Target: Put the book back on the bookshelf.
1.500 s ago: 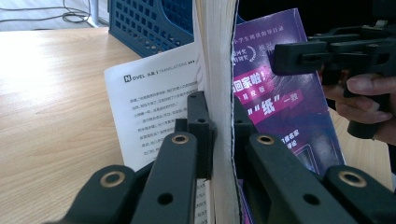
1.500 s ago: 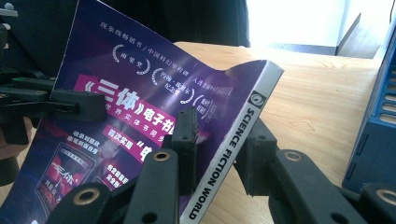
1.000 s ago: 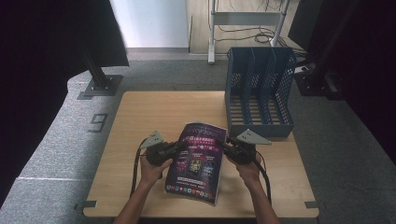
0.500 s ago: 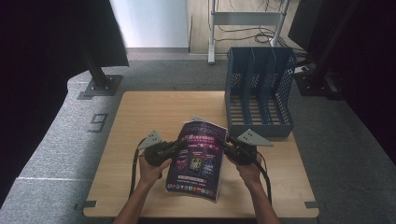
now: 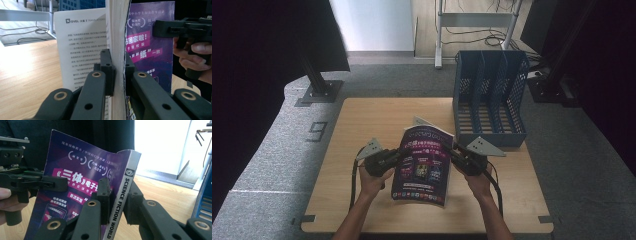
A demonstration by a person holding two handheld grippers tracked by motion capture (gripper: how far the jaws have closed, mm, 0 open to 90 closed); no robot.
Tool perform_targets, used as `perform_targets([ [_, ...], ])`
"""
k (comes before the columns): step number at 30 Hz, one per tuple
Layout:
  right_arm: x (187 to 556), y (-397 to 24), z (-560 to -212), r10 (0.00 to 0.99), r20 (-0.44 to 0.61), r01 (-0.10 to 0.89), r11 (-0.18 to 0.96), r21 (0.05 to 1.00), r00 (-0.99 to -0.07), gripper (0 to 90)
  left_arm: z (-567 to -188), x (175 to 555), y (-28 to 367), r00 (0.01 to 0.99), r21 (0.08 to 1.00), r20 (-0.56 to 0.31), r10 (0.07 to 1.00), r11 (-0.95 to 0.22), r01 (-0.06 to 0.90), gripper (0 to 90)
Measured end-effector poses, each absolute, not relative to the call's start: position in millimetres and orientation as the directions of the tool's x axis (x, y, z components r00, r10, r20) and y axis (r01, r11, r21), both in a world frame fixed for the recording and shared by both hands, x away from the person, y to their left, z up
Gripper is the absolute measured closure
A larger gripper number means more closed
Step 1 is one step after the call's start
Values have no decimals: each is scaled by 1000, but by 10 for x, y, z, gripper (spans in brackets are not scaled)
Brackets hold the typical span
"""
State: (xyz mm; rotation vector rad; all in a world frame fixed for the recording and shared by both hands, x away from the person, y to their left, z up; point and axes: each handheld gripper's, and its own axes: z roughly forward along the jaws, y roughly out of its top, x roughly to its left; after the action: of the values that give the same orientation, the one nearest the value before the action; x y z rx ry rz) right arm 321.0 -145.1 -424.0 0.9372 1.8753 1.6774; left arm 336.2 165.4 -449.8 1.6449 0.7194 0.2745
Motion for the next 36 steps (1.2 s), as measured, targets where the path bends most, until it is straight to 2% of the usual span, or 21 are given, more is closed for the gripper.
perform_targets([
  [21, 3228, -1485, -4155, 753, 66, 128, 25, 991, -654, 781, -4381, 3513, 1567, 783, 966, -150, 604, -79, 247, 849],
  [27, 3155, -1509, -4182, 736, 76, 126, 13, 992, -673, 796, -4435, 3444, 1619, 789, 969, -151, 596, -69, 238, 840],
  [36, 3035, -1493, -4161, 683, 26, 86, 54, 995, -730, 789, -4464, 3384, 1706, 815, 974, -144, 561, -64, 216, 838],
])
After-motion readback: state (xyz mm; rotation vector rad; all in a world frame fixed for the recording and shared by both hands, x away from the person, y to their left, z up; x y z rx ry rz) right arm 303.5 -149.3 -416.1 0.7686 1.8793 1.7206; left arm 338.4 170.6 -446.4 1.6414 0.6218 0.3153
